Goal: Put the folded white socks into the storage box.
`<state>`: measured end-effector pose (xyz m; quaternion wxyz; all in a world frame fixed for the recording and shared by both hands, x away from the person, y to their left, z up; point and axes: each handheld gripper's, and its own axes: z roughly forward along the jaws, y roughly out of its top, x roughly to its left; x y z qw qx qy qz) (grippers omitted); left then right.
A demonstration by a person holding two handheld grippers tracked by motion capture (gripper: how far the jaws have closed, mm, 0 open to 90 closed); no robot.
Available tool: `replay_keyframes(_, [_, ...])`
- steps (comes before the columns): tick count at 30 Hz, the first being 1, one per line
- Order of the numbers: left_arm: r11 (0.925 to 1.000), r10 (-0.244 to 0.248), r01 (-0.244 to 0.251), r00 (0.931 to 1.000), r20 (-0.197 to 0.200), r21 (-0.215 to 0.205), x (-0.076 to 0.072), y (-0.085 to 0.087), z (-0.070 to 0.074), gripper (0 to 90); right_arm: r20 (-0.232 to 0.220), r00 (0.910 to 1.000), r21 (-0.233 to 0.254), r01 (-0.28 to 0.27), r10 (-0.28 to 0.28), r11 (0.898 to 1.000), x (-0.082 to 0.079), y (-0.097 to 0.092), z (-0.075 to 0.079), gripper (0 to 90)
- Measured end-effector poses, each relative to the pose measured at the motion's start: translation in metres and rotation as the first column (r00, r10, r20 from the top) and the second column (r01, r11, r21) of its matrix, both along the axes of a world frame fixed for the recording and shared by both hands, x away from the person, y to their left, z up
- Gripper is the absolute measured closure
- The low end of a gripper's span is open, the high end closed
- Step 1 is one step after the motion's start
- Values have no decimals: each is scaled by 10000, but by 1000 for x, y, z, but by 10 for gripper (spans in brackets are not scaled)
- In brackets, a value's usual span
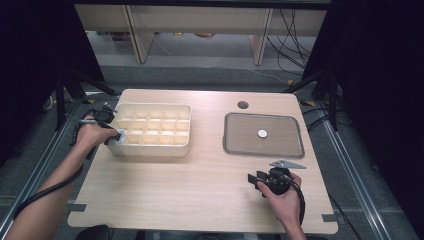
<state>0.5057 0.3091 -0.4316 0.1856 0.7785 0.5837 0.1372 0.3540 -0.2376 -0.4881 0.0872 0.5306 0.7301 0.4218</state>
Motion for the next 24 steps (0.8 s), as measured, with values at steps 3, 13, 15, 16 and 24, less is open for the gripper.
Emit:
replay_keyframes(3, [9998, -122, 126, 9997, 210, -171, -3, 6, 5, 753, 97, 9999, 15, -85, 85, 10000, 1, 0, 0, 547])
replay_keyframes(13, [9953, 1, 141, 9892, 1463, -960, -22, 9, 24, 618, 153, 9999, -201, 2, 1, 9998, 0, 0, 0, 540])
replay_keyframes(15, [9957, -68, 231, 9841, 1774, -900, -26, 8, 27, 577, 70, 10000, -30, -15, 16, 10000, 1, 1, -1, 540])
replay_keyframes(16, [9955, -88, 271, 9806, 1959, -907, -28, 8, 28, 557, 50, 10000, 84, -79, 79, 9999, 1, 1, -1, 539])
replay_keyframes(24, [9940, -139, 456, 9537, 3003, -990, -46, 4, 32, 449, 166, 9999, -217, 16, -12, 9998, 1, 0, 0, 537])
